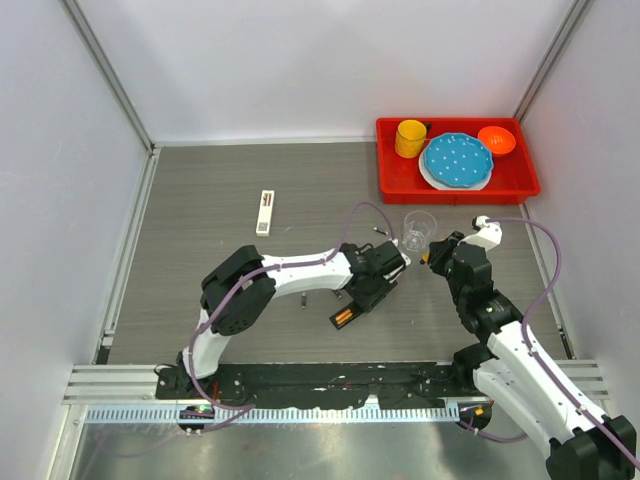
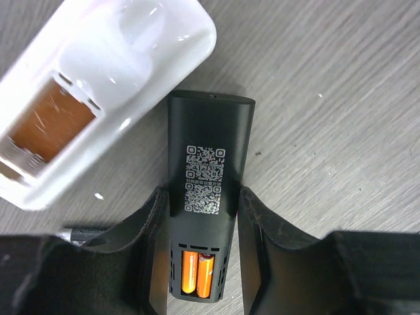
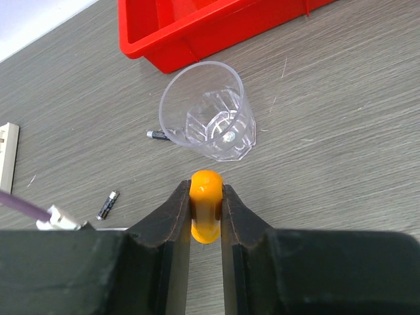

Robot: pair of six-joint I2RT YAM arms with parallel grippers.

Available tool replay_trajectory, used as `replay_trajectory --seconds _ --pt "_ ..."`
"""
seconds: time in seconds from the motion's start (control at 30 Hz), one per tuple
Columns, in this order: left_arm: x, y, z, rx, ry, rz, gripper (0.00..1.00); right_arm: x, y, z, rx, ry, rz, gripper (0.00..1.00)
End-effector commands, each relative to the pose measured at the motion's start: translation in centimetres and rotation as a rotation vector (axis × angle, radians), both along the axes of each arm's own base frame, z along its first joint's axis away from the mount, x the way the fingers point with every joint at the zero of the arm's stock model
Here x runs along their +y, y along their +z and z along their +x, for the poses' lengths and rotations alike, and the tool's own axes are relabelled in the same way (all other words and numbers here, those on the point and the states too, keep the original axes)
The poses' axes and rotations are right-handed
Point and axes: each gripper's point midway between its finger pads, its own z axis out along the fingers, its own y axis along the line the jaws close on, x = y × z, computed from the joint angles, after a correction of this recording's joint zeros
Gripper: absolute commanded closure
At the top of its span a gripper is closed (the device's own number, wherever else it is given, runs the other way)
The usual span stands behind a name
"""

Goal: Unload the batteries from the remote control

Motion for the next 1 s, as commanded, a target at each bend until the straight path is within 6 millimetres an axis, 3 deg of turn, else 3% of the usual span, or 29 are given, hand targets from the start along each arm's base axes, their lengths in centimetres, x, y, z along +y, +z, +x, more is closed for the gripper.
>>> replay_trajectory --seconds 0.0,0.1,0.17,0.2,0.27,0.3,0.4,0.47,0.5,0.57,0.6,0.73,0.83,0.97 --pt "-0.2 0.2 9.1 -0.224 0.110 0.005 1.00 0.2 2.8 0.5 -0.069 0.003 0.028 0.99" --pt "-0.4 0.3 8.8 -0.213 0.068 -0.004 1.00 0.2 2.8 0.3 -0.067 0.006 0.032 0.99" --pt "-0.8 0.9 8.2 -0.192 0.043 -0.044 0.93 0.2 2.8 0.3 -0.067 0.004 0.039 0.99" --pt "-0.9 0.8 7.8 -0.186 0.034 -0.067 0.81 0.3 2.7 0.2 -0.066 0.006 0.041 0.99" --pt "-1.3 2.3 7.3 -0.182 0.019 -0.130 0.69 0.3 2.7 0.2 -0.064 0.006 0.045 0.99" --pt "-1.1 2.3 7.0 -0.180 0.015 -0.143 0.56 0.4 2.6 0.2 -0.060 0.013 0.048 0.99" --pt "-1.1 4.6 6.4 -0.194 0.006 -0.205 0.39 0.6 2.4 0.2 -0.054 0.020 0.050 0.99" --pt "-1.0 6.1 6.1 -0.204 -0.002 -0.243 0.34 0.6 2.3 0.3 -0.049 0.020 0.050 0.99" --pt "-0.9 7.8 5.8 -0.216 -0.006 -0.281 0.31 0.7 2.2 0.3 -0.046 0.021 0.051 0.99" --pt "-0.5 8.8 5.3 -0.225 -0.010 -0.313 0.26 0.7 2.1 0.3 -0.043 0.022 0.054 0.99" --pt "-0.4 10.7 5.0 -0.243 -0.015 -0.354 0.24 0.8 2.2 0.4 -0.046 0.021 0.056 0.99" --pt "1.1 12.5 4.1 -0.263 -0.010 -0.396 0.22 1.2 1.9 0.6 -0.036 0.038 0.060 0.99" --pt "2.9 12.0 3.5 -0.269 0.006 -0.376 0.20 1.5 1.7 0.7 -0.032 0.057 0.061 0.99" --pt "5.1 9.4 2.2 -0.241 0.017 -0.329 0.20 2.4 1.2 0.8 -0.027 0.100 0.076 0.99"
